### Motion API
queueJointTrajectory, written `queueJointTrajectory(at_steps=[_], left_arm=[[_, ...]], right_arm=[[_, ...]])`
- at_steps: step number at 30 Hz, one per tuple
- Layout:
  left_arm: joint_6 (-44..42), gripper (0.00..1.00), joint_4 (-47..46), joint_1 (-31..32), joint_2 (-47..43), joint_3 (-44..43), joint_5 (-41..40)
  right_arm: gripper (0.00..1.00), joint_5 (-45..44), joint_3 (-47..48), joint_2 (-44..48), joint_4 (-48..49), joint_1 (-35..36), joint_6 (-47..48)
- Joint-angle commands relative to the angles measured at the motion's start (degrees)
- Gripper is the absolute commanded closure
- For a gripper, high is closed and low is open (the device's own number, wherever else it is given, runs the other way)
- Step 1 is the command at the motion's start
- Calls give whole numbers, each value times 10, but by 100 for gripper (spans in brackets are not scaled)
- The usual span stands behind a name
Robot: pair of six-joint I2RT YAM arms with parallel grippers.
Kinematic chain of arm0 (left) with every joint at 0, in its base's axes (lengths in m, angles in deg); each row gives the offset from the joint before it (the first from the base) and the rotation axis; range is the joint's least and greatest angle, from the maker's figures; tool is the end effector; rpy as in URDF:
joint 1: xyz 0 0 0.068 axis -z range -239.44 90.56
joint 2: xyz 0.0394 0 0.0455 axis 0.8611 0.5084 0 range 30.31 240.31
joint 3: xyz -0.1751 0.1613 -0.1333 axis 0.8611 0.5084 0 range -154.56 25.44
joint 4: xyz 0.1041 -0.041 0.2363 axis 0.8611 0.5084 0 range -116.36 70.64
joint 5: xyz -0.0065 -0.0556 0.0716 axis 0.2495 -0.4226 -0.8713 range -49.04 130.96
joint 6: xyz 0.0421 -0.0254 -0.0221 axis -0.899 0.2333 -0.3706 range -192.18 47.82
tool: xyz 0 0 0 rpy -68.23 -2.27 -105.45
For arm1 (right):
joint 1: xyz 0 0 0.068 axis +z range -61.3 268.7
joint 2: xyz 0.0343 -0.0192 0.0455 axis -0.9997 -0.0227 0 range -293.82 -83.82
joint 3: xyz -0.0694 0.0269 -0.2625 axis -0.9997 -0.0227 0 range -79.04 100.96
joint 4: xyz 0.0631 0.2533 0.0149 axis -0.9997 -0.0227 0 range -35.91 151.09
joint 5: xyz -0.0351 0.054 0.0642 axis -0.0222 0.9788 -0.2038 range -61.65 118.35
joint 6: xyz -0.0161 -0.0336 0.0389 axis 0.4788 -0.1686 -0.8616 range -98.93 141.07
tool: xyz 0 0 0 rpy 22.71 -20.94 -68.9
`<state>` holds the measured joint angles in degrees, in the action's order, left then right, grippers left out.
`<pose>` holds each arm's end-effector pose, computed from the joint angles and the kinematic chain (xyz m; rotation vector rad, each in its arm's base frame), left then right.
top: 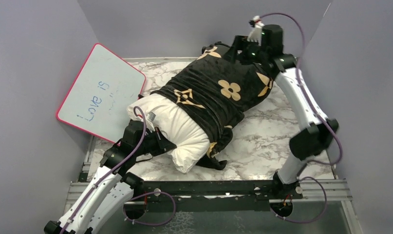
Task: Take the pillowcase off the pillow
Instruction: Remove the pillow from the pillowcase.
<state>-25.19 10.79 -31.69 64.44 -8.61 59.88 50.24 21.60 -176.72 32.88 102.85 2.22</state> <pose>0.1117 -0.0717 0.2562 -0.2050 2.3941 -1.0381 0.3539 0.1030 0.4323 -0.1821 1.9663 0.7486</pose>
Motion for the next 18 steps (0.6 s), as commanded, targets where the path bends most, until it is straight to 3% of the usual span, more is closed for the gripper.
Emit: queueJointTrajectory(at_steps=[1, 2, 4, 6, 7, 8, 12, 15, 18], left_arm=[[-2, 79, 24, 0, -21, 12, 39], [-2, 59, 27, -1, -25, 8, 33], [0, 28, 38, -1, -39, -10, 0], [4, 10, 52, 0, -57, -32, -46], [4, 4, 61, -1, -63, -45, -70], [4, 1, 72, -1, -67, -59, -98], [-2, 1, 114, -1, -57, -115, -191], [-23, 1, 121, 0, -19, -150, -235], [-74, 1, 103, 0, 38, -200, -251]], right_arm=[[19, -134, 198, -192, -146, 25, 77], [18, -151, 246, -239, -165, 28, 85], [3, -156, 313, -319, -200, 35, 111], [4, -169, 362, -383, -270, 48, 135], [6, -190, 343, -391, -281, 54, 135], [13, -200, 286, -381, -266, 58, 131], [56, -202, -57, -221, -85, 62, 74], [96, -216, -231, -88, -11, 62, 12], [99, -235, -386, 45, 19, 62, -33]])
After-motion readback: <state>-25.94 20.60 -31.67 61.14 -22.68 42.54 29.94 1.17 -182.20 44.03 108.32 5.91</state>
